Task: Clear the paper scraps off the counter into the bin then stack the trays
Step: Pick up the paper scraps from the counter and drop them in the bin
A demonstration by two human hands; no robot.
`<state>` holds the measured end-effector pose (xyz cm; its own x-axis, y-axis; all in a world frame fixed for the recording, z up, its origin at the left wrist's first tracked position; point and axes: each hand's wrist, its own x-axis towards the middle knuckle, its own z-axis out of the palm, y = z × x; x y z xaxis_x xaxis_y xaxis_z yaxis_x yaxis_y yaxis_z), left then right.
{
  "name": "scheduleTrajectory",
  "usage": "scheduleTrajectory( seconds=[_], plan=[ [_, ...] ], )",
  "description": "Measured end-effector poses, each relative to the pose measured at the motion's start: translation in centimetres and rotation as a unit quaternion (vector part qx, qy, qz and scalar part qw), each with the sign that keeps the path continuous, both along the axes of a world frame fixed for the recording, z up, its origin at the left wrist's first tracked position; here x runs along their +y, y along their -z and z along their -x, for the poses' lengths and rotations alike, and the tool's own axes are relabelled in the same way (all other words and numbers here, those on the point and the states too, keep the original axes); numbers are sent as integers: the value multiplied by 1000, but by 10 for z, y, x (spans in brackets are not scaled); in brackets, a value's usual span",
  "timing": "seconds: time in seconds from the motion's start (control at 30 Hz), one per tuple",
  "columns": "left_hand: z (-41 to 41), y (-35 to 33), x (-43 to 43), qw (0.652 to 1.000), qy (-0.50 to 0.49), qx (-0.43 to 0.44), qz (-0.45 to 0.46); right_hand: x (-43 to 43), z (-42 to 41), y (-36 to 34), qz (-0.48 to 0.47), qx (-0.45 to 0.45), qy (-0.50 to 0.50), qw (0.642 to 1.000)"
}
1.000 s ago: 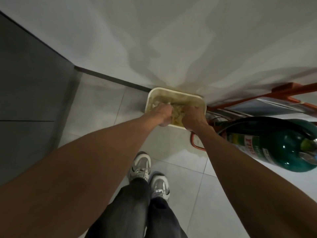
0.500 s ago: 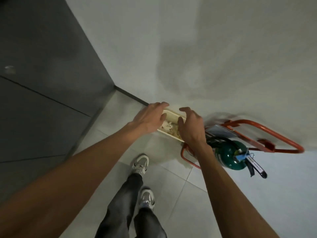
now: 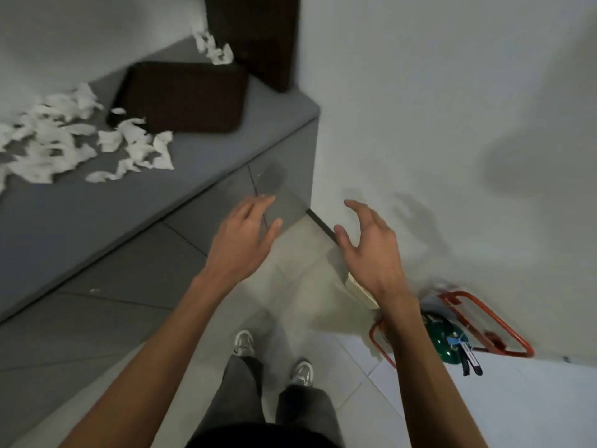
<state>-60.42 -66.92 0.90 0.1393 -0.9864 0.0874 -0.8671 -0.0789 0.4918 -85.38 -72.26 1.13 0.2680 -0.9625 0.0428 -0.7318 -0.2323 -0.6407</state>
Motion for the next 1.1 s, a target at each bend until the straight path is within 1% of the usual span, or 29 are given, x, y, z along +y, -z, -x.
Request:
scheduleTrajectory(
  seconds=[0.13,0.27,0.33,0.47,0.7,0.77,0.9,1.0,1.1],
  plan=[
    [-62,-32,71,994,-105,2,16,25,-59,-40,25,1,-69,997],
    [-134,-45,146,975,-218,36,35,54,-136,-62,36,-4,-127,991],
    [-171,-45,181,964,-258,50,34,70,-177,-65,39,-6,-156,987],
    [-243,-38,241,948,-310,60,30,104,-258,-65,32,-28,-199,979],
    [-358,-21,330,930,-358,71,28,155,-398,-38,-4,-64,-260,964],
    [-385,-16,346,927,-369,65,27,166,-434,-33,-21,-61,-277,959],
    [-437,-4,357,919,-390,64,16,175,-499,-25,-26,-39,-319,947],
    [-477,10,344,915,-398,64,18,167,-543,-19,-47,-23,-340,939],
    [-521,20,315,915,-397,66,14,149,-585,-9,-45,-15,-365,930]
  ],
)
